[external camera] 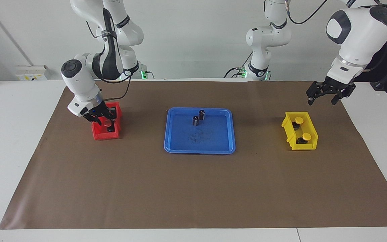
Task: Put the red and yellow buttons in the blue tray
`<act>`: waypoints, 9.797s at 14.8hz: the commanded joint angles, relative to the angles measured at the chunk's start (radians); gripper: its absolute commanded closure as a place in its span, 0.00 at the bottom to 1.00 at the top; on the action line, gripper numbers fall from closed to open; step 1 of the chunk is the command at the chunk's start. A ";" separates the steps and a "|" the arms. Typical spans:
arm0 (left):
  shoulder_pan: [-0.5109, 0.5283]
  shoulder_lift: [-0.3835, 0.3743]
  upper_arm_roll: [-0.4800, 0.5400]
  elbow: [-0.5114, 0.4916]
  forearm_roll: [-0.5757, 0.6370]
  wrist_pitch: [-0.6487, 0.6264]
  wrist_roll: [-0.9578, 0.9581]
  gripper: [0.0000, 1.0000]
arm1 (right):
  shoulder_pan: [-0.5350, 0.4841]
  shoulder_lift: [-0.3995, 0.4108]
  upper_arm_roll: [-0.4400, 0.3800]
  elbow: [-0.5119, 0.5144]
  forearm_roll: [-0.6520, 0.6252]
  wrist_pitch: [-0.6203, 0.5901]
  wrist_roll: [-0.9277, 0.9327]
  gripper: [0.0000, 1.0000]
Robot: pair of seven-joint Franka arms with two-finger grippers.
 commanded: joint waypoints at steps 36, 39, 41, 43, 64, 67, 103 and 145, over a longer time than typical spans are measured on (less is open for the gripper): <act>0.039 0.225 -0.002 -0.212 -0.014 0.448 0.056 0.34 | 0.629 0.617 0.002 0.965 -0.042 -0.352 0.905 0.70; 0.040 0.234 -0.002 -0.224 -0.014 0.455 0.056 0.34 | 0.638 0.596 0.002 0.899 -0.042 -0.305 0.941 0.70; 0.044 0.231 -0.002 -0.243 -0.014 0.471 0.056 0.34 | 0.638 0.585 0.004 0.874 -0.044 -0.299 0.941 0.69; 0.045 0.229 -0.002 -0.252 -0.014 0.483 0.054 0.34 | 0.646 0.579 0.004 0.857 -0.042 -0.299 0.941 0.69; -0.498 0.197 -0.023 0.024 -0.019 0.142 -0.544 0.98 | 0.024 -0.229 -0.004 -0.018 0.005 -0.218 0.012 0.28; -0.565 0.247 -0.022 0.016 -0.094 0.245 -0.590 0.98 | -0.038 -0.219 -0.006 -0.071 0.005 -0.188 -0.059 0.30; -0.107 0.208 0.042 0.012 -0.014 0.061 -0.006 0.02 | -0.021 -0.139 -0.004 -0.120 0.005 -0.050 -0.072 0.78; 0.034 0.083 0.035 -0.369 -0.016 0.350 0.076 0.97 | 0.157 0.429 0.421 0.544 -0.162 -0.125 0.760 0.31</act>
